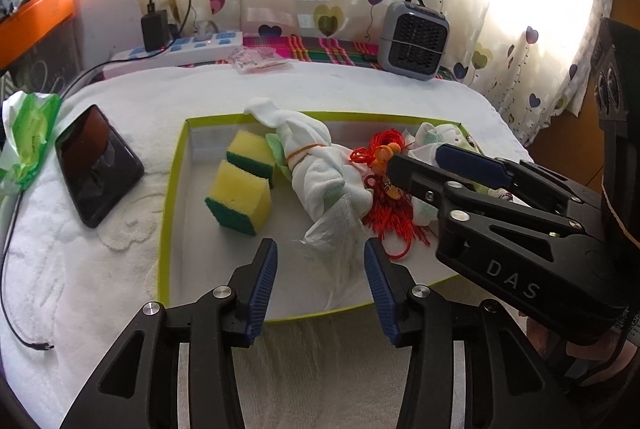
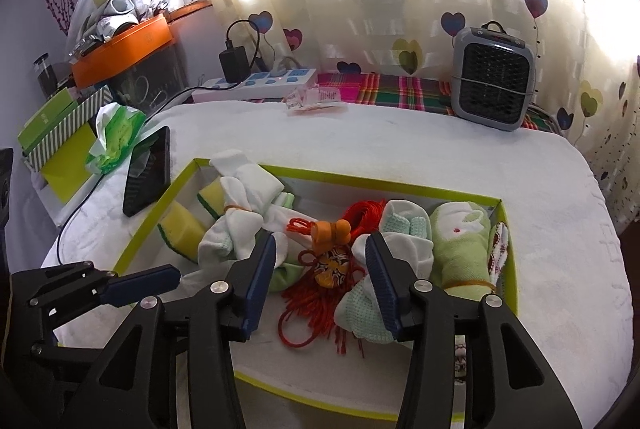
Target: Organize soft objects
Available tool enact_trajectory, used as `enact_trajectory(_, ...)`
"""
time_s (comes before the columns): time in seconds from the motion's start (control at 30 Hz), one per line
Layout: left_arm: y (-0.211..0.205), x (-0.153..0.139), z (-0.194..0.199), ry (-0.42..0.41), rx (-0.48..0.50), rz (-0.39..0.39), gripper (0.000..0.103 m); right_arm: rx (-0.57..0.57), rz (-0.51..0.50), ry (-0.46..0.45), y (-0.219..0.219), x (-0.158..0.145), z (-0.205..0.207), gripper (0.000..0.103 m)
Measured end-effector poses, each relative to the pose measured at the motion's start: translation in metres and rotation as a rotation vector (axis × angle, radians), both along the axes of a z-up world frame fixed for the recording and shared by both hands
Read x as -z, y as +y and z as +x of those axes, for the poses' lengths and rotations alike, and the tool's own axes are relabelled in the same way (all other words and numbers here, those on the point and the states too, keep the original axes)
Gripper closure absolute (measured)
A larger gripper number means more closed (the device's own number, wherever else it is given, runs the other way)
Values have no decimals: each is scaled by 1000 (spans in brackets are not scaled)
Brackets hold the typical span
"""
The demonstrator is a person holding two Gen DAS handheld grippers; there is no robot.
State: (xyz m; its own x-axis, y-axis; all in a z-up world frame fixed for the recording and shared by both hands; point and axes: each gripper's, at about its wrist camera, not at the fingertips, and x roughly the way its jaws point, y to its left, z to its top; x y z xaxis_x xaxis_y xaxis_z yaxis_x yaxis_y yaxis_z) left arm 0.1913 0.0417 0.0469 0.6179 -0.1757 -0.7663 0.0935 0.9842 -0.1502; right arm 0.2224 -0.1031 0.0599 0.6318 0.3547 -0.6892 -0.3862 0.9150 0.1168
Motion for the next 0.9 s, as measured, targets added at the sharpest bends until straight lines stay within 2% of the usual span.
enact_trajectory(0.4, 5, -6, -30, -11, -29, 16, 58, 42, 23, -14, -17, -9, -38, 53)
enact_trajectory(0.5, 5, -7, -41, -28, -48, 62, 58, 51, 19, -15, -22, -9, -49, 50)
enact_trajectory(0.73, 10, 8, -60, 5, -61, 72, 58, 96, -7, 10, -32, 0, -68, 45)
enact_trajectory(0.83, 9, 16, -66, 18, -65, 103, 58, 102, -32, 27, -33, 8, -75, 45)
enact_trajectory(0.9, 10, 21, -70, 29, -68, 91, 58, 106, -46, 34, -34, 13, -80, 45)
